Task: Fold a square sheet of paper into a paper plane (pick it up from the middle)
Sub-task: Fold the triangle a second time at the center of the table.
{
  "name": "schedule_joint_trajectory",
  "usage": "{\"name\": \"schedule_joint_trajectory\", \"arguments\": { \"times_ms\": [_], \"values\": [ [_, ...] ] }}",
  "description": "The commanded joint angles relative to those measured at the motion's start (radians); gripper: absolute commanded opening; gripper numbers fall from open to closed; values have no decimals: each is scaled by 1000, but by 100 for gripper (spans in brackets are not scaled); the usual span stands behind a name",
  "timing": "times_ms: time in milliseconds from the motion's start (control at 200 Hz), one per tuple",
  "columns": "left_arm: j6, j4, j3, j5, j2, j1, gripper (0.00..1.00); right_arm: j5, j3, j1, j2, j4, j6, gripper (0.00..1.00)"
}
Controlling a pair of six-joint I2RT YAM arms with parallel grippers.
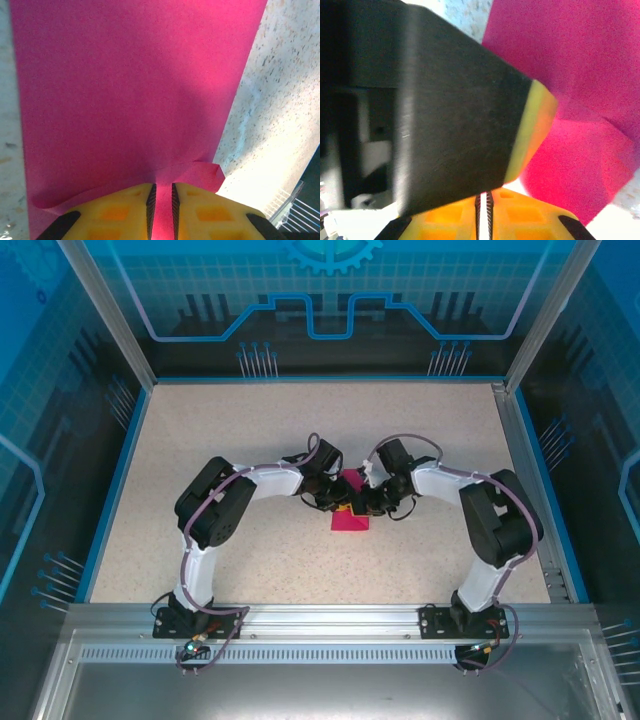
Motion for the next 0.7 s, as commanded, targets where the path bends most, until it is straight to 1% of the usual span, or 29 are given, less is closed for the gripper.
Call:
{"name": "schedule_joint_trajectory", "arguments": {
  "times_ms": [0, 185, 505, 695],
  "values": [
    [16, -50, -12, -22, 29, 1, 21, -13, 2, 21, 21, 5, 10, 14],
    [16, -53, -6, -20, 29, 0, 21, 56, 6, 21, 35, -18, 10, 13],
    [17, -54, -8, -19, 31, 0, 21, 89, -39, 21, 55, -22, 4, 13],
    [19, -54, -10, -20, 33, 1, 21, 136, -47, 21, 54, -48, -2, 13]
  ]
}}
